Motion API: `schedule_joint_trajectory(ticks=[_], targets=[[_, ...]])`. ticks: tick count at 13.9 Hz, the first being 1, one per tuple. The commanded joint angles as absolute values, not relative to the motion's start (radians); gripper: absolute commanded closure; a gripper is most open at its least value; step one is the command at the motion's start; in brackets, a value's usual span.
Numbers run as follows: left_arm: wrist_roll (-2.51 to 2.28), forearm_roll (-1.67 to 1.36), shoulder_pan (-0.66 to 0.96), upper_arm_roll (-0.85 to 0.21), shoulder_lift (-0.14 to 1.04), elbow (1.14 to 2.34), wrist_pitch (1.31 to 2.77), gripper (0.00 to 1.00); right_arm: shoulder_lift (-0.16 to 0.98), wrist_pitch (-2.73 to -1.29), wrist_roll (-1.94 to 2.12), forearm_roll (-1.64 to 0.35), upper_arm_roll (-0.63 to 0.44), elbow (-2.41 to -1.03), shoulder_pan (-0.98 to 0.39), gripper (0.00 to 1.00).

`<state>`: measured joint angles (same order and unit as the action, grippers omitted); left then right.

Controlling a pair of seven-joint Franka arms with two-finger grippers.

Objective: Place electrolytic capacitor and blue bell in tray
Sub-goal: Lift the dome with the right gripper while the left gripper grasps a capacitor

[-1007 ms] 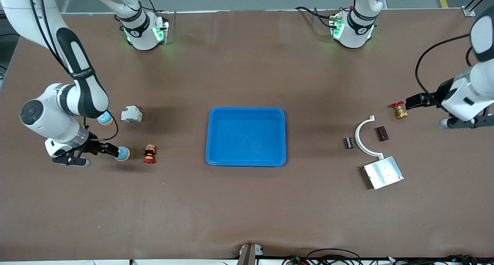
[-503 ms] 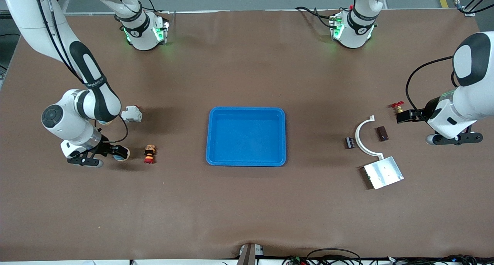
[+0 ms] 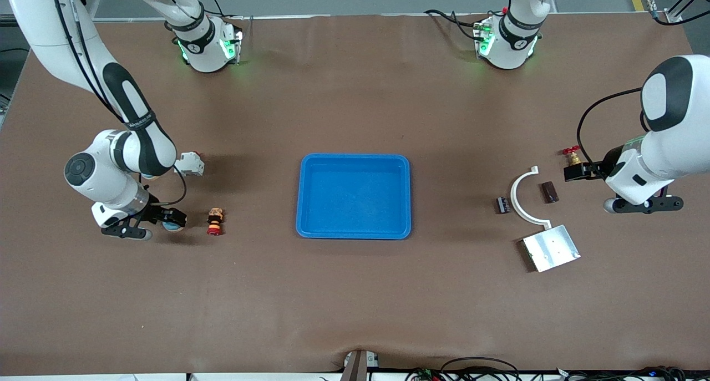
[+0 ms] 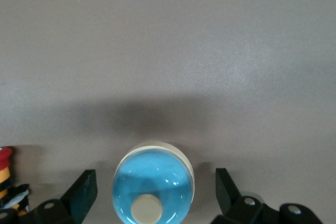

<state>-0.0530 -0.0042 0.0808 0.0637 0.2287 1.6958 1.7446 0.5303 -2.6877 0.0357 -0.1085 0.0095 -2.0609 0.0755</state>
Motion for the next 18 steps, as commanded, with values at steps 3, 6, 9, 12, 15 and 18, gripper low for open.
schedule_joint_trajectory(ticks=[3, 6, 9, 12, 15, 18], targets=[[-0.041, -0.023, 0.058, 0.067, 0.279, 1.684, 1.805, 0.0, 0.537, -2.697, 0.048, -0.127, 0.011, -2.065, 0.068, 0.08], [-0.04, -0.021, 0.048, 0.064, 0.295, 1.748, 1.897, 0.0, 0.535, -2.691, 0.048, -0.127, 0.011, -2.065, 0.058, 0.89], [-0.04, -0.021, 0.046, 0.064, 0.29, 1.856, 2.037, 0.0, 0.522, -2.678, 0.046, -0.127, 0.012, -2.065, 0.057, 1.0], [-0.04, -0.021, 0.041, 0.064, 0.308, 1.934, 2.169, 0.0, 0.474, -2.607, 0.044, -0.127, 0.018, -2.065, 0.057, 1.0], [-0.04, -0.015, 0.041, 0.064, 0.343, 1.963, 2.21, 0.0, 0.399, -2.493, -0.001, -0.127, 0.023, -2.063, 0.051, 1.0], [-0.04, -0.017, 0.022, 0.064, 0.38, 1.968, 2.21, 0.0, 0.313, -2.372, -0.124, -0.127, 0.021, -2.06, -0.007, 1.0]])
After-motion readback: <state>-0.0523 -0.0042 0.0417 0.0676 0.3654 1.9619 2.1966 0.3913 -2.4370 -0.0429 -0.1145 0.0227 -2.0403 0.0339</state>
